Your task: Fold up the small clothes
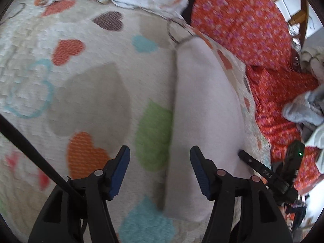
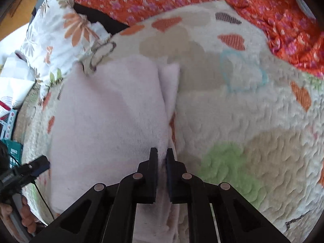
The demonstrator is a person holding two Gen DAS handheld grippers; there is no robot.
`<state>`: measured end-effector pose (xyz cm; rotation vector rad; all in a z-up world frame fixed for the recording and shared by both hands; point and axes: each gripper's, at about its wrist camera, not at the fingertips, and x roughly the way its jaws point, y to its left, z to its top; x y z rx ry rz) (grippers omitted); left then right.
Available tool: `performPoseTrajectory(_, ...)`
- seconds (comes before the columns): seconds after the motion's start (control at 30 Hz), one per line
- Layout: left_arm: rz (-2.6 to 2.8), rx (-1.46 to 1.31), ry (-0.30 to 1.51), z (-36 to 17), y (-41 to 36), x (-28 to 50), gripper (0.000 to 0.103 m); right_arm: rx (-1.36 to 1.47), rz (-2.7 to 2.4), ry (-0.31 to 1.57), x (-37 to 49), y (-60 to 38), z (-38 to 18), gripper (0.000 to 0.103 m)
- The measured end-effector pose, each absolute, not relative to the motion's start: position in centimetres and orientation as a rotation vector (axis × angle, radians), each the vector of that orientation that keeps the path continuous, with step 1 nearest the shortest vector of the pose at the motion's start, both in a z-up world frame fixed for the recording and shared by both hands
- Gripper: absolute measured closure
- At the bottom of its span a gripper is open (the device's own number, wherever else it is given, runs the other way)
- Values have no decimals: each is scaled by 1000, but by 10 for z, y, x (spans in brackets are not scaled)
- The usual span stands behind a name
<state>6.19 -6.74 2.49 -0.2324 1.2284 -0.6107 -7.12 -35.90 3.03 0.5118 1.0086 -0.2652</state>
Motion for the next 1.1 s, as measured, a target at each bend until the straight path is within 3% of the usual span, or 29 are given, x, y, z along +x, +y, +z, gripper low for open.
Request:
performPoseTrajectory(0.23,-604,-32,1260,7,-99,43,39,323,-291,1025,-65,-345,43,91)
performPoseTrajectory(0.37,-607,-17,1251,6,-99,36,39,231,-306,868,-62,-335,92,89)
performPoseTrajectory(0.57,-618,-18,1253,6,-97,36,39,195,-191,957,43,-323,89,89)
performPoseTrajectory(0.6,-618,-20,1254,5,-97,37,38,137,-247,988,62,-322,79,86)
performPoseTrajectory(0.7,-623,-21,1252,4,-94,36,38,95,-347,1066,95,-335,50,48)
performPoseTrajectory(0.73,-626,-21,1253,4,-94,35,38,125,-346,1082,98,-341,44,50)
performPoseTrajectory(0.77,-629,-22,1255,4,-94,36,38,194,-311,1097,99,-348,39,61)
performPoseTrajectory(0.8,-632,-25,1257,4,-93,36,38,248,-274,1097,98,-353,37,91)
performPoseTrajectory(1.1,-622,-12,1255,6,-96,36,37,262,-555,1122,72,-408,34,95)
